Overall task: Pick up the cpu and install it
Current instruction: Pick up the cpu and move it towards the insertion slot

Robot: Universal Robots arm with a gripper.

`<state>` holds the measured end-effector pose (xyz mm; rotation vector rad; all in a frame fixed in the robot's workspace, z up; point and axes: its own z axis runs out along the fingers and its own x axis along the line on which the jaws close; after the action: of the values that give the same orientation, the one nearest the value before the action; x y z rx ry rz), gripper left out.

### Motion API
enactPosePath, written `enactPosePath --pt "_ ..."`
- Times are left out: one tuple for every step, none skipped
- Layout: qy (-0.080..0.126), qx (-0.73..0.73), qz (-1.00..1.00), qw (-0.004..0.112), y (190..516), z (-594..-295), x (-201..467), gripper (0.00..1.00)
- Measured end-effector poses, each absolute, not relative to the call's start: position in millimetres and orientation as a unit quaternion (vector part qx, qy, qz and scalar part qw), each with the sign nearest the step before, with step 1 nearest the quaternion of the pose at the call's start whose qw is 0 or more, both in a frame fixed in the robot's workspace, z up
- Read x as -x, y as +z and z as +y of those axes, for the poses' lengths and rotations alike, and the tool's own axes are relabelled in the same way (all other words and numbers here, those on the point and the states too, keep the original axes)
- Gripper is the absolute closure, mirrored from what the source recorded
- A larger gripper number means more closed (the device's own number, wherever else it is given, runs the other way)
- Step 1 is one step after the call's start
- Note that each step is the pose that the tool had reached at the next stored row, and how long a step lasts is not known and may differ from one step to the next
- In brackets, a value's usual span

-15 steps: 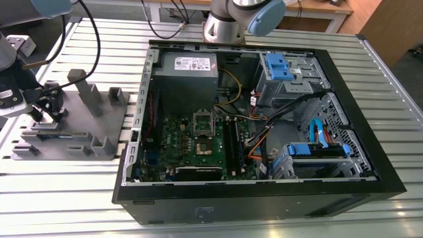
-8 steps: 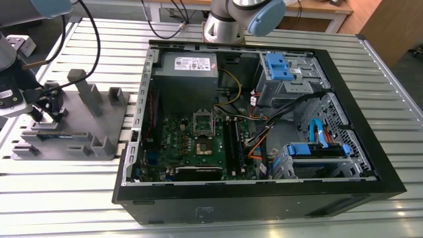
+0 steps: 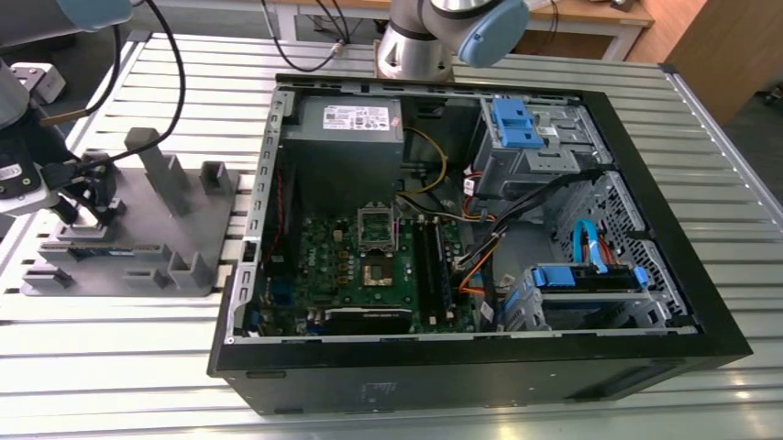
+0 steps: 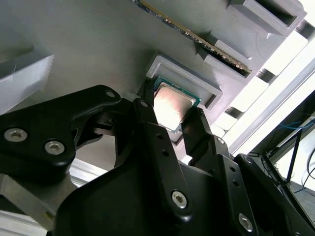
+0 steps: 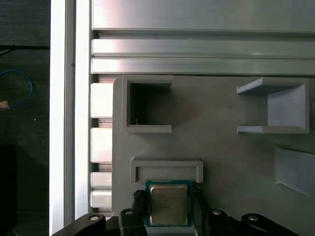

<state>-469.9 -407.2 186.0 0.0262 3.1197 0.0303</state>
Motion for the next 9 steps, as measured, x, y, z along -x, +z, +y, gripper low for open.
enactPosePath --pt "0.01 -0.008 1.0 0.011 186.2 -407.2 469.9 0.53" --pt "0.01 -0.008 1.0 0.011 186.4 -407.2 469.9 0.53" --pt "0.01 -0.008 1.0 0.011 186.4 -407.2 469.9 0.53" --pt "0.01 -0.008 1.0 0.011 186.4 -407.2 469.9 0.53" --pt "0.01 -0.008 1.0 0.011 186.5 -407.2 469.9 0.53" --pt "0.01 -0.008 1.0 0.011 186.6 -407.2 469.9 0.53" --pt "0.01 -0.008 1.0 0.011 186.6 -407.2 470.0 0.53" --pt "0.01 -0.008 1.0 0.011 186.6 -407.3 469.9 0.52" --pt "0.01 -0.008 1.0 0.011 186.6 -407.3 470.0 0.52"
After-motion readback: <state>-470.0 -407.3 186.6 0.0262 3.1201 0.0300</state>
